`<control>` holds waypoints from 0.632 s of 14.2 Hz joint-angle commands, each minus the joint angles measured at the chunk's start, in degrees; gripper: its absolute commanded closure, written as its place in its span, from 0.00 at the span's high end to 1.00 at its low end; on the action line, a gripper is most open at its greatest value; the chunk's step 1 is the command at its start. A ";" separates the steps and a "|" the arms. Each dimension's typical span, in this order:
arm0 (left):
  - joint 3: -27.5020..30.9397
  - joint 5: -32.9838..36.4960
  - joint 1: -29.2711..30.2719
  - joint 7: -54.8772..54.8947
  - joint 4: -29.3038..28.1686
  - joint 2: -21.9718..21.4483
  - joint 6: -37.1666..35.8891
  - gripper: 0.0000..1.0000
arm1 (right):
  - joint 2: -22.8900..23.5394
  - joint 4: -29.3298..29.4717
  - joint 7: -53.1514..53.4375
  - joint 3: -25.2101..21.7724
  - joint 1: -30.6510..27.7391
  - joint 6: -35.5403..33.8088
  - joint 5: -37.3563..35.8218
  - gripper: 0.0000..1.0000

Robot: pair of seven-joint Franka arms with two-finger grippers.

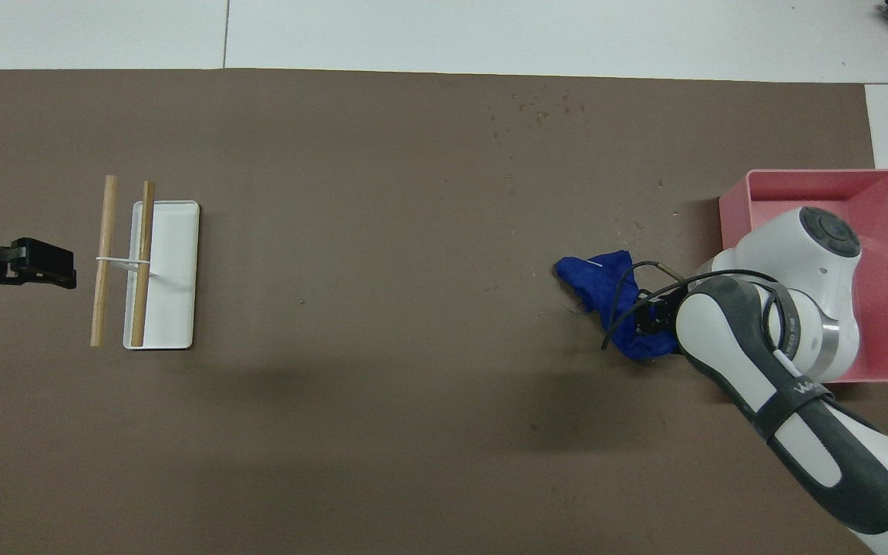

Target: Wipe water with towel using both arms

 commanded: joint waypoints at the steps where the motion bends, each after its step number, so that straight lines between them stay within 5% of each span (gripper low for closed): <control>1: 0.81 0.85 -1.26 0.49 2.12 1.42 -1.43 1.00 | -3.03 -2.81 -1.07 0.69 -0.52 -2.36 -0.69 0.00; 6: 0.81 0.85 -1.70 0.75 1.77 0.98 -1.27 1.00 | -2.33 -1.93 2.17 0.87 2.10 1.05 -0.52 0.00; 9: 0.81 0.85 -1.79 1.28 1.42 0.37 -1.53 1.00 | -1.81 -1.93 10.92 0.95 8.94 6.94 -0.07 0.00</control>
